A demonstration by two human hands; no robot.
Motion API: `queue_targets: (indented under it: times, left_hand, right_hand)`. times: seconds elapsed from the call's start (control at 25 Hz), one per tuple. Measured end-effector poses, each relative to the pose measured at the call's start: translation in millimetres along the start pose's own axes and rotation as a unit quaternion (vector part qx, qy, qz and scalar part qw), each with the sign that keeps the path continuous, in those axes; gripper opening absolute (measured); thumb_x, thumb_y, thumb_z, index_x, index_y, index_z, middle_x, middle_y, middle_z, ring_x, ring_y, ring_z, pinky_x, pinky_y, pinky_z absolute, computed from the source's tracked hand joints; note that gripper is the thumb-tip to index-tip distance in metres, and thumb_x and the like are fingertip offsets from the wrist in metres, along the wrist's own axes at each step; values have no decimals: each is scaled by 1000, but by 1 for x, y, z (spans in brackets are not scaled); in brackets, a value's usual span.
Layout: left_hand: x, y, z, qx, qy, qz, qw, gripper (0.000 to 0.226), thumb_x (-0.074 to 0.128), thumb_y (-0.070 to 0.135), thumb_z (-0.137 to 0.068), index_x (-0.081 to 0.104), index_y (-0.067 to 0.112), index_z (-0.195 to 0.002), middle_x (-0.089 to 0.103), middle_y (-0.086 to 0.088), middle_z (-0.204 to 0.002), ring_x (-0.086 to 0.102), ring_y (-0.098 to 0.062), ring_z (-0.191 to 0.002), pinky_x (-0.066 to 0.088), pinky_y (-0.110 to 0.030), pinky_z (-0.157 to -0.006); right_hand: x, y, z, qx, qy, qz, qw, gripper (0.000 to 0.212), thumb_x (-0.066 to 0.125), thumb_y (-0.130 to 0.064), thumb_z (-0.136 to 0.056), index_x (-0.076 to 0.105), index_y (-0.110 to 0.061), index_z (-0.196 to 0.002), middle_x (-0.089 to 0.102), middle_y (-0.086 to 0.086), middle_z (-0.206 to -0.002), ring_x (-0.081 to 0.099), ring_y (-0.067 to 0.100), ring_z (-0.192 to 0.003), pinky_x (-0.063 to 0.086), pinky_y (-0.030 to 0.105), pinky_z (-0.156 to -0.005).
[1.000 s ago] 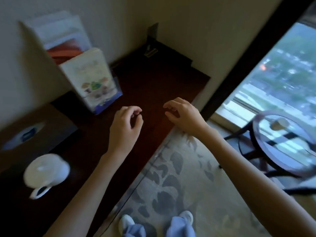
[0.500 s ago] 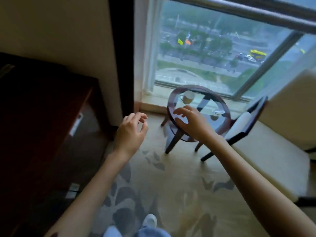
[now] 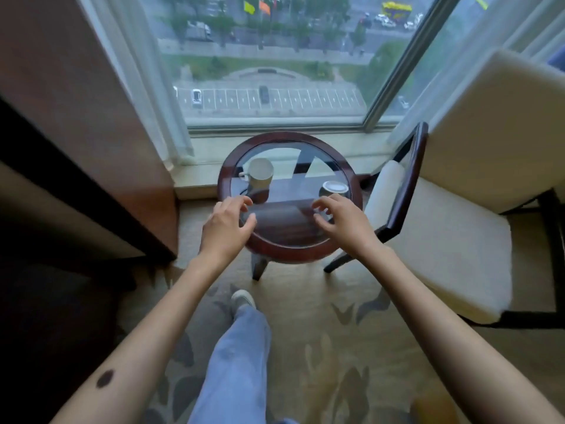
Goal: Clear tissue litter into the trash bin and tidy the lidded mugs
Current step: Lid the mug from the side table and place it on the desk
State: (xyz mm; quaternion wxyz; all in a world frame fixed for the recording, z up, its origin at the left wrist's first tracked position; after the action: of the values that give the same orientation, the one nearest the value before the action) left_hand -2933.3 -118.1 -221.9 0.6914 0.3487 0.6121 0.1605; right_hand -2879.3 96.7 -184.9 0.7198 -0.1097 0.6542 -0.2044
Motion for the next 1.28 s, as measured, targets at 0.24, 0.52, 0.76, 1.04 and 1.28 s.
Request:
queue_targets:
  times: [0.24,0.52,0.76,1.04,1.28]
  left_hand:
    - [65,-23,-137,-6,-69,-85,994,51,61,28,-82,43,15,-127,51,-11,-124,44,-29,-114,41,-45,-90]
    - [132,-56,-225,-24,-105,-165,980,70,69,28,-74,34,14,-133,43,-13,-132,38,-32,-122,37,-49,-92]
    - [164,-79,-252,-68,-153,-227,959,98,78,34,-66,18,11,-141,31,-17,-143,31,-36,-129,34,-52,-97]
    - [187,-60,-260,-60,-151,-181,970,87,78,21,-61,33,7,-134,43,-19,-132,38,-39,-118,35,-49,-96]
    - [234,-14,-261,4,-197,-159,967,88,79,23,-62,33,10,-136,42,-16,-133,37,-34,-121,37,-47,-94]
  right_hand:
    - [21,76,-117,95,-17,-15,995,24,52,-24,-88,60,-18,-110,63,5,-104,59,22,-94,43,28,-73]
    - [72,123,-197,87,-68,-57,992,22,53,-23,-88,60,-17,-108,62,3,-103,58,18,-94,45,27,-71]
    - [87,171,-221,106,-80,-48,990,23,52,-20,-87,61,-16,-108,63,2,-105,58,18,-97,43,27,-75]
    - [77,229,-222,218,-83,33,972,33,45,-20,-91,49,-12,-122,57,12,-115,52,28,-102,45,40,-81]
    - [76,244,-227,298,-94,42,949,34,41,-26,-94,44,-7,-122,54,15,-117,50,30,-105,38,36,-77]
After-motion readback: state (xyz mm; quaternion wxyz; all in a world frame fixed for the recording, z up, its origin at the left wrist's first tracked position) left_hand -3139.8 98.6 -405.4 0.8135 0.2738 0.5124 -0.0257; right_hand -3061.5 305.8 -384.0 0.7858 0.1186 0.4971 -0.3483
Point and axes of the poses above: each hand's wrist, its own z-axis away from the middle knuckle, its own x-axis out of the palm, y = z × x, the point moved 1 cm from there along -z, towards the middle knuckle
